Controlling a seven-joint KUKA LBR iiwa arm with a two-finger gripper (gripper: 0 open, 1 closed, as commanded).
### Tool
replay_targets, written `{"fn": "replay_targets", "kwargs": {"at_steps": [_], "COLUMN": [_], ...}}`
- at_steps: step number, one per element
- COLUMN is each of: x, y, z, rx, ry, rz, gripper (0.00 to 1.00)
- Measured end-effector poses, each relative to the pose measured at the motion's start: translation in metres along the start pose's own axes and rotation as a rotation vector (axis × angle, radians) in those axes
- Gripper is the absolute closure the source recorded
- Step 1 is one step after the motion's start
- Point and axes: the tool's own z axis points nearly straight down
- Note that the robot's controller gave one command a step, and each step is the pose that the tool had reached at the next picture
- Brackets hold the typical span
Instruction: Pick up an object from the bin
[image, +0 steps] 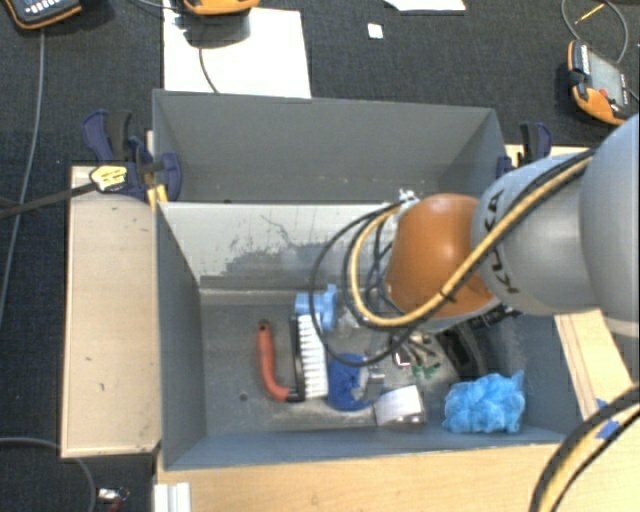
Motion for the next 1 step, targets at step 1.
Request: {"fn": "replay_targets", "kwargs": {"at_steps": [1], "x": [0.0069], "y": [-0.0004], "z": [0.029], "rx": [0.0], "ry": [-0.012], "rz": [0.077], "gripper": [0.0]}}
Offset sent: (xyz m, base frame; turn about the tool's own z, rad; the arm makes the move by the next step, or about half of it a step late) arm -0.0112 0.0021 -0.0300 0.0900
